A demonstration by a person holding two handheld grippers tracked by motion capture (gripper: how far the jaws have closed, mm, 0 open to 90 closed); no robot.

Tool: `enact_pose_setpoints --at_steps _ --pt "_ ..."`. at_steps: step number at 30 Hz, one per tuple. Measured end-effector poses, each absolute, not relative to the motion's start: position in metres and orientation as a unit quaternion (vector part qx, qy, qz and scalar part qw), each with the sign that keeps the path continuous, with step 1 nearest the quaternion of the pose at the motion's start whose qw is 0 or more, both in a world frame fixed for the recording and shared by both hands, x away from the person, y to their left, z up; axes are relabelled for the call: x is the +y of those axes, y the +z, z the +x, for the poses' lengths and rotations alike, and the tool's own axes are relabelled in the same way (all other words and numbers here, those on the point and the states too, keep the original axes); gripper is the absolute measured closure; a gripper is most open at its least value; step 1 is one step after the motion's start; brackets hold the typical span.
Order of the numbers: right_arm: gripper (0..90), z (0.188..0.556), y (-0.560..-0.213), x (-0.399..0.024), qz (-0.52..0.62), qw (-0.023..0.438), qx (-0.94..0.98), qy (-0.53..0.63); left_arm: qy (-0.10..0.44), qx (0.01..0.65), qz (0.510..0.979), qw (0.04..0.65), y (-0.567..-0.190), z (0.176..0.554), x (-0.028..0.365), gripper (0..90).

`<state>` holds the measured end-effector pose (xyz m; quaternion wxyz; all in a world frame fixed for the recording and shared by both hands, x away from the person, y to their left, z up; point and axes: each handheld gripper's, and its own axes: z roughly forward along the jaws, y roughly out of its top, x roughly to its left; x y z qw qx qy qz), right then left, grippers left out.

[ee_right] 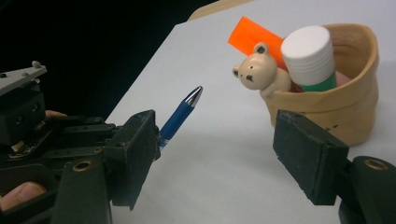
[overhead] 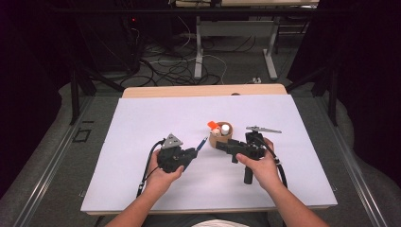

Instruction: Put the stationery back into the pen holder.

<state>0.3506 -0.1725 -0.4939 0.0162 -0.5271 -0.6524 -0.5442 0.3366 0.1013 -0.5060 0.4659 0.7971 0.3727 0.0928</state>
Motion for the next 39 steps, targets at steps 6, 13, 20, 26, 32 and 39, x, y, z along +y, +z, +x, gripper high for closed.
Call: enact_pose_setpoints --at_steps 6,13,20,26,32,39 --pt "30.6 0.351 -0.498 -0.169 -0.532 0.03 -0.645 -0.548 0.094 0.368 0.797 0.469 -0.506 0.332 0.096 79.7" --pt "32.9 0.351 -0.502 -0.167 -0.539 0.046 -0.635 -0.552 0.086 0.368 0.795 0.474 -0.506 0.328 0.091 79.7" --pt "36.0 0.349 -0.506 -0.165 -0.547 0.062 -0.624 -0.555 0.087 0.366 0.792 0.48 -0.507 0.324 0.084 79.7" --pt "38.8 0.348 -0.508 -0.165 -0.553 0.07 -0.618 -0.554 0.083 0.358 0.797 0.479 -0.508 0.322 0.078 79.7" --pt "41.8 0.347 -0.512 -0.161 -0.555 0.086 -0.621 -0.547 0.077 0.359 0.793 0.487 -0.509 0.32 0.073 79.7" --pt "47.0 0.347 -0.516 -0.158 -0.558 0.095 -0.617 -0.547 0.074 0.347 0.796 0.489 -0.507 0.317 0.069 79.7"
